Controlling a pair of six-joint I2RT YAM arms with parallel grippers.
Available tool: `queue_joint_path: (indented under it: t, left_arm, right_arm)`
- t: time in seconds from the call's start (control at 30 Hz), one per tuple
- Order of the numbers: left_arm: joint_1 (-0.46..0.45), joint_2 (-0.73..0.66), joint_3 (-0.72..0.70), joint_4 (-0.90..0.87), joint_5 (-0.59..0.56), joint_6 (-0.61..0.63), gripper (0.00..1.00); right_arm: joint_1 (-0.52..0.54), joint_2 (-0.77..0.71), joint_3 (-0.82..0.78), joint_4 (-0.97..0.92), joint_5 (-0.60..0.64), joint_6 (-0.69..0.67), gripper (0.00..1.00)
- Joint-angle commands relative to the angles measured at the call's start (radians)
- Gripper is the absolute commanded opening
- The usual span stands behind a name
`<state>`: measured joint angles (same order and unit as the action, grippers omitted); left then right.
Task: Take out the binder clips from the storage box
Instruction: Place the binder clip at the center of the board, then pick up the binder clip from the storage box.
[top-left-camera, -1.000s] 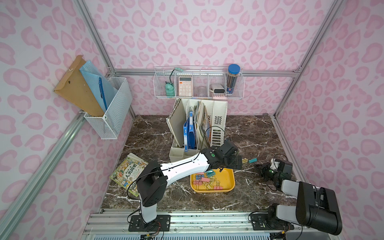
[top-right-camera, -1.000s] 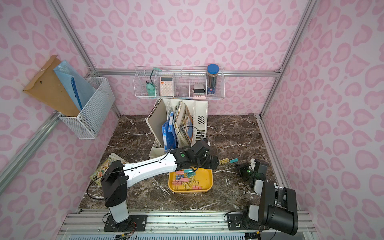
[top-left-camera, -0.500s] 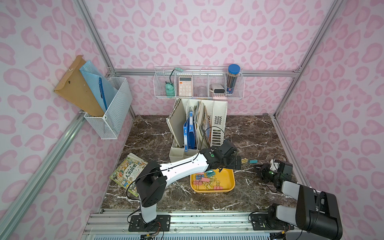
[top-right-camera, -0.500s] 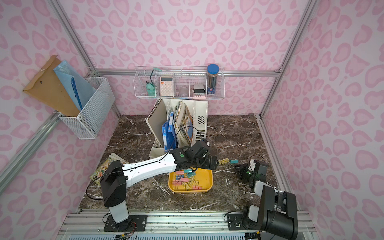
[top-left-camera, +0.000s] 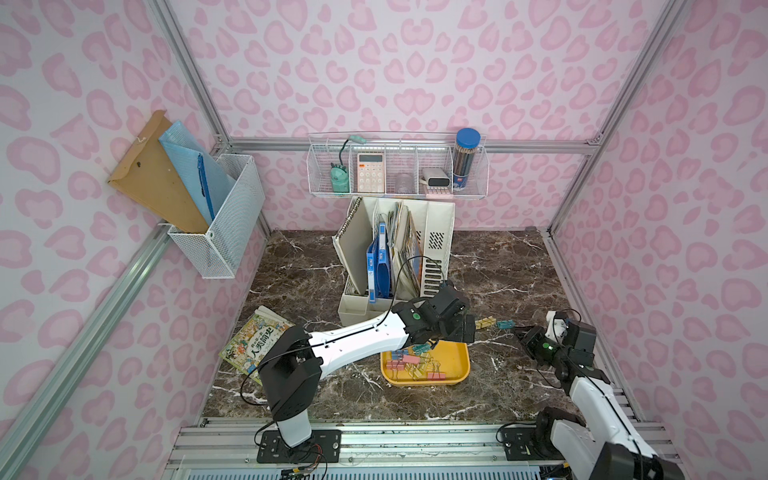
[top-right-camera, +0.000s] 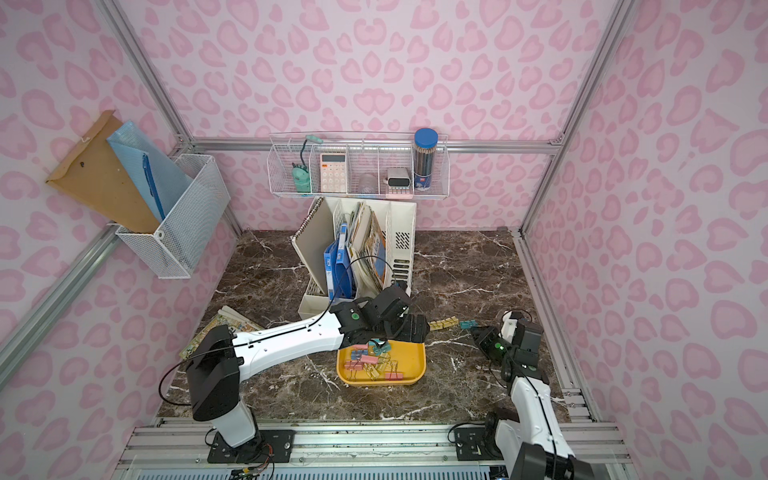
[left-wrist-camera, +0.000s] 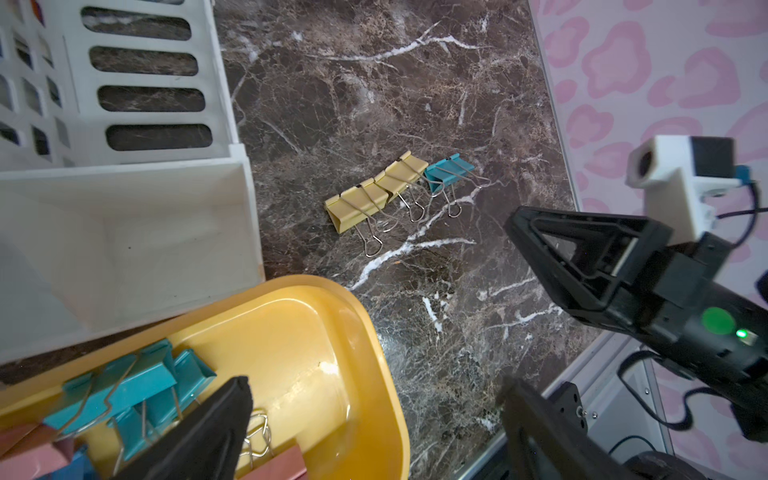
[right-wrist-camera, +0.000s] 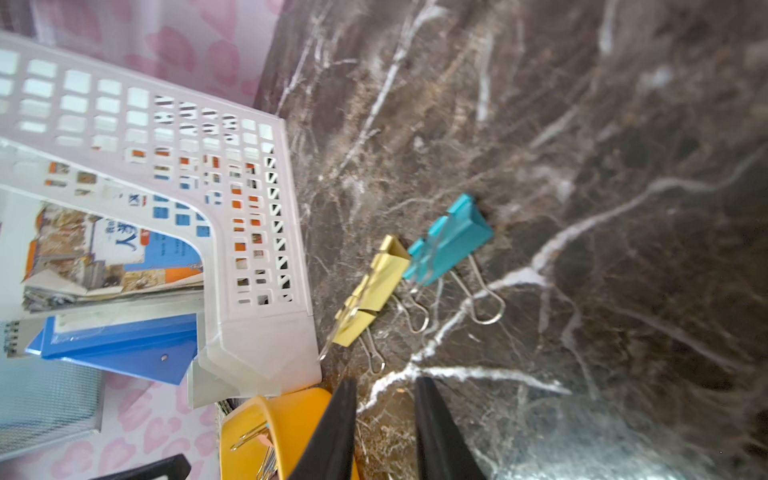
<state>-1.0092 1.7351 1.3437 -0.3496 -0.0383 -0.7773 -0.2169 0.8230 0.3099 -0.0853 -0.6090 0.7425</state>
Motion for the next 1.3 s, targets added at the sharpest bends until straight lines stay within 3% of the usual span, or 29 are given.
queue_joint_path:
  t: [0.0,0.13,0.33,0.53,0.73,1.0,1.27]
  left_arm:
    - [0.003,-0.045,-0.05,0.002,-0.081,-0.034,0.93]
    - [0.022,-0.122,-0.158,0.017,-0.116,-0.076,0.85]
    - [0.065,-0.216,-0.259,0.003,-0.135,-0.121,0.73]
    - [0.085,-0.291,-0.331,-0.044,-0.206,-0.193,0.67]
    - [0.104,-0.315,-0.353,-0.079,-0.218,-0.233,0.64]
    - [0.152,-0.288,-0.329,-0.14,-0.176,-0.231,0.59]
    - [0.196,-0.225,-0.308,-0.159,-0.087,-0.33,0.51]
  right_arm:
    - [0.091,-0.108,0.048,-0.132,0.073,-0.077,0.27]
    - [0.347,-0.157,0.084,-0.133,0.139,-0.059,0.27]
    - [0.732,0.01,0.178,-0.145,0.277,-0.088,0.27]
    - [0.927,0.222,0.257,-0.091,0.354,-0.047,0.28]
    - [0.997,0.379,0.294,0.071,0.338,0.04,0.31]
    - [1.009,0.603,0.477,-0.036,0.354,-0.008,0.3]
    - [1.015,0.645,0.481,0.023,0.371,0.056,0.33]
